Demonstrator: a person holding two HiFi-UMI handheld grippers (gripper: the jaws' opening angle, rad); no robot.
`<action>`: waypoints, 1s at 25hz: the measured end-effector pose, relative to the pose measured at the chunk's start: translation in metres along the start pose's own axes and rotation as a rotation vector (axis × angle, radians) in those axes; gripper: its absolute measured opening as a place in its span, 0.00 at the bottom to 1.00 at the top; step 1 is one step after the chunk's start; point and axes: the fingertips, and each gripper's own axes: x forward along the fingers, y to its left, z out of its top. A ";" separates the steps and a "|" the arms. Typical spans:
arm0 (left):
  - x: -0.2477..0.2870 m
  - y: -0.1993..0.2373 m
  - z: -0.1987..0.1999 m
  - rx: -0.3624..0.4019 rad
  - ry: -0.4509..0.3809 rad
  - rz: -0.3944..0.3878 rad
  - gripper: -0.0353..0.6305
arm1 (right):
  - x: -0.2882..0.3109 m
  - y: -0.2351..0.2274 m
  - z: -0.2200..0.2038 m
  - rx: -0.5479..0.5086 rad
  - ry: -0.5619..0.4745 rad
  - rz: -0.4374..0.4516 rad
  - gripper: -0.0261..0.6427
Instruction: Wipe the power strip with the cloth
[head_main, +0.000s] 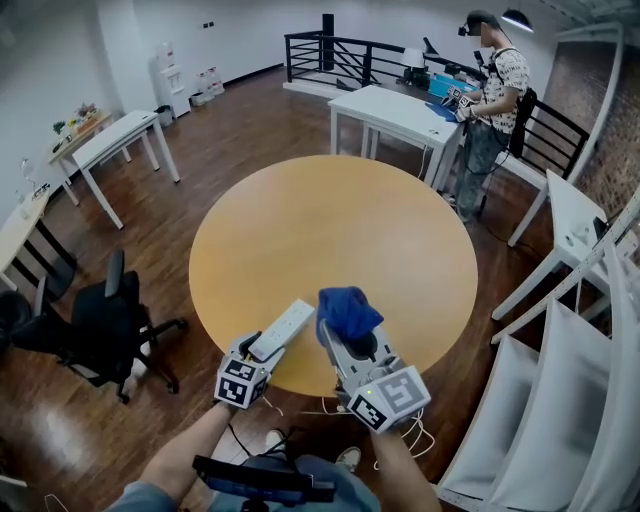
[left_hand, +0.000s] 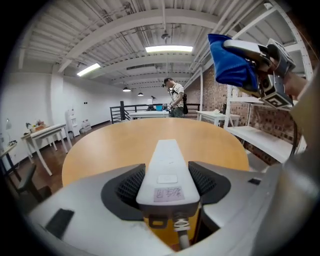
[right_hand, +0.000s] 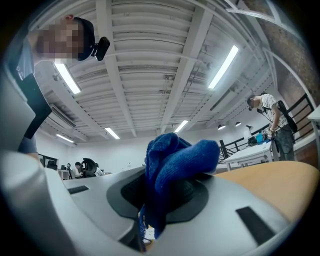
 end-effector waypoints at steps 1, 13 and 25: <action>0.002 0.000 -0.004 0.000 0.009 0.000 0.47 | -0.001 0.000 -0.002 0.006 0.003 -0.002 0.13; 0.021 0.001 -0.044 -0.029 0.094 -0.014 0.48 | 0.001 0.002 -0.024 0.042 0.034 -0.017 0.13; 0.007 0.020 0.006 -0.084 -0.087 -0.031 0.47 | 0.009 0.017 -0.035 0.054 0.063 -0.020 0.13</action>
